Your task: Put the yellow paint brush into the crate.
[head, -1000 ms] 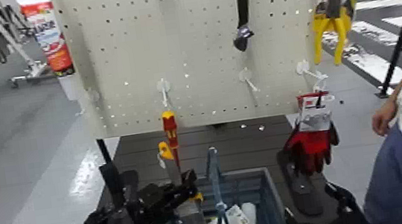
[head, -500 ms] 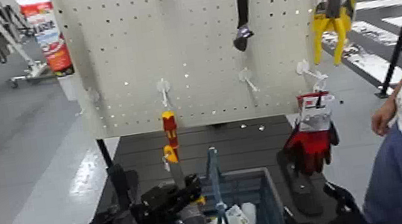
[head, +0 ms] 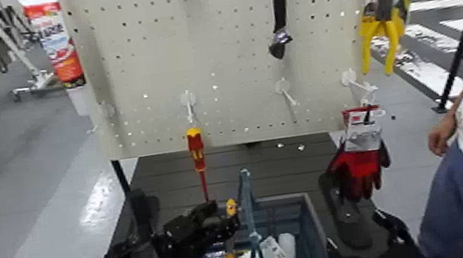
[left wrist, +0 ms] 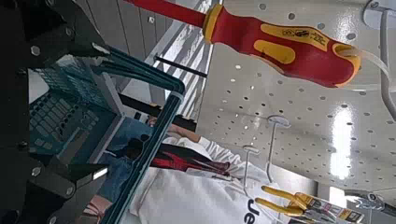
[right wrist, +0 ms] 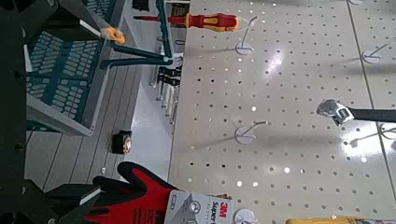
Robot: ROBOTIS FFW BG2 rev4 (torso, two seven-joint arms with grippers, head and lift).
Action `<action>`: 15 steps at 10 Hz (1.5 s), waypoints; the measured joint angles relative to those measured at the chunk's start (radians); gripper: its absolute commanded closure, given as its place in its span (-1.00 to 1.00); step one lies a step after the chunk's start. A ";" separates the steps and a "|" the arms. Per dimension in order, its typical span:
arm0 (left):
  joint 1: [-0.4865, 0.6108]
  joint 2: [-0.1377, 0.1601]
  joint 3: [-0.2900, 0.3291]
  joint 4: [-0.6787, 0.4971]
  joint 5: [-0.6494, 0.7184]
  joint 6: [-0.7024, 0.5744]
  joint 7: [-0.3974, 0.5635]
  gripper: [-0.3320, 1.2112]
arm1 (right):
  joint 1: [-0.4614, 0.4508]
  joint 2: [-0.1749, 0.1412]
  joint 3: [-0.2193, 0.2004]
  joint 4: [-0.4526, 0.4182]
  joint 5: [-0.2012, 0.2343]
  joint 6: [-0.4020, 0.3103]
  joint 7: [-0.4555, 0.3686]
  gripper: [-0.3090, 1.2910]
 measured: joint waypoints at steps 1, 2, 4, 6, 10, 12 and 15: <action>0.000 0.000 0.000 -0.001 0.000 0.000 0.000 -0.76 | 0.001 -0.001 0.000 0.000 -0.001 -0.001 0.000 -0.43; 0.000 0.000 0.000 -0.002 0.000 0.000 0.000 -0.76 | 0.001 -0.001 0.000 -0.001 -0.001 -0.001 0.000 -0.43; 0.000 -0.001 -0.002 -0.004 -0.005 -0.005 0.000 -0.75 | 0.002 -0.002 -0.001 -0.001 -0.002 -0.003 0.000 -0.43; 0.016 -0.003 -0.006 -0.030 -0.054 -0.018 0.023 -0.75 | 0.006 -0.004 -0.005 -0.005 -0.003 -0.005 0.000 -0.43; 0.149 -0.012 -0.011 -0.170 -0.136 -0.115 0.255 -0.72 | 0.013 -0.009 -0.012 -0.016 -0.009 -0.005 0.012 -0.43; 0.225 -0.030 -0.019 -0.218 -0.147 -0.199 0.365 -0.68 | 0.020 -0.010 -0.022 -0.025 -0.017 0.001 0.037 -0.43; 0.336 -0.066 -0.037 -0.247 -0.151 -0.387 0.556 -0.68 | 0.035 -0.012 -0.037 -0.035 -0.028 -0.005 0.047 -0.43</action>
